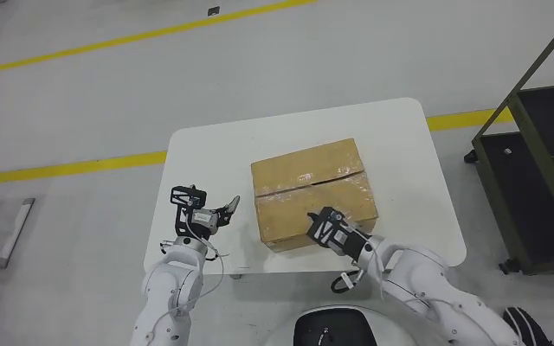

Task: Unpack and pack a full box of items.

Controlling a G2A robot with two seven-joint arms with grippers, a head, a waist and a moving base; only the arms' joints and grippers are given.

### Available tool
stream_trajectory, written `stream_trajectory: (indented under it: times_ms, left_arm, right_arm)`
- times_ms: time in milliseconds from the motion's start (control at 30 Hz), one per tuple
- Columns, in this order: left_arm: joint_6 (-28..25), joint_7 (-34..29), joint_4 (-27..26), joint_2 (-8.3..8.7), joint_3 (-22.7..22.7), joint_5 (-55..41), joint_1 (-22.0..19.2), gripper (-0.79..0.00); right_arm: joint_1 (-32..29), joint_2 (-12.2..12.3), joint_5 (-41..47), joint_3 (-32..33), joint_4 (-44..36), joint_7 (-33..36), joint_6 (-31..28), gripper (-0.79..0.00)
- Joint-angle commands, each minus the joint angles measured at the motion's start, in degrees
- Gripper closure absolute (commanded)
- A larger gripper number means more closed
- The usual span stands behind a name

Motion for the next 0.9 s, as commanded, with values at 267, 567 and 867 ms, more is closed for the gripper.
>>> stream_trajectory:
  times_ms: [267,567,867]
  left_arm:
    - [0.0,0.0,0.0,0.0,0.0,0.0,0.0,-0.785]
    - [0.0,0.0,0.0,0.0,0.0,0.0,0.0,-0.785]
    - [0.0,0.0,0.0,0.0,0.0,0.0,0.0,-0.785]
  right_arm:
    - [5.89,-1.54,1.23,-1.33,4.72,6.17,4.67,0.0]
    - [8.57,-2.05,1.8,0.29,5.7,10.44,5.79,0.0]
    - [10.55,-2.01,1.12,3.74,6.61,11.92,4.81,0.0]
